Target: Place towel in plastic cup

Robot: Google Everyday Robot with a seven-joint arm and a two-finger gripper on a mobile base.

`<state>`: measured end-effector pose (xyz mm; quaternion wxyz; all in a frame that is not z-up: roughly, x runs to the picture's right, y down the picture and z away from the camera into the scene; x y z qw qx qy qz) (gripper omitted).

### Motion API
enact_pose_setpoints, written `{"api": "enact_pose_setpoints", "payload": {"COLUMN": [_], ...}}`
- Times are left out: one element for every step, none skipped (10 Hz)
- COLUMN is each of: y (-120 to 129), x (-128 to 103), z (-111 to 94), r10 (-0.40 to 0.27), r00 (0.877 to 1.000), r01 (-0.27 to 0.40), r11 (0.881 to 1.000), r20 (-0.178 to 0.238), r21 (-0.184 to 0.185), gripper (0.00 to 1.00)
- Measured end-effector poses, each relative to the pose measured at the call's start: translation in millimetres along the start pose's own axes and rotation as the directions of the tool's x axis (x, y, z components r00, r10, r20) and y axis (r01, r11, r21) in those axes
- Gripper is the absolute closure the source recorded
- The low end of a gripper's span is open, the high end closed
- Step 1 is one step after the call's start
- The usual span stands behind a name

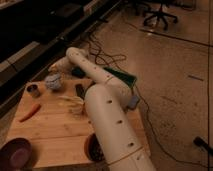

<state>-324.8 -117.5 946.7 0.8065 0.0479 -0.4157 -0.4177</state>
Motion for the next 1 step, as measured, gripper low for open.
{"api": "enact_pose_setpoints", "payload": {"y": [0.0], "x": [1.2], "z": [-1.4], "r10": [0.006], "r00": [1.0], "r01": [-0.006], "r11": [1.0], "r20": [0.002], "r21": [-0.017], "gripper": [0.2]}}
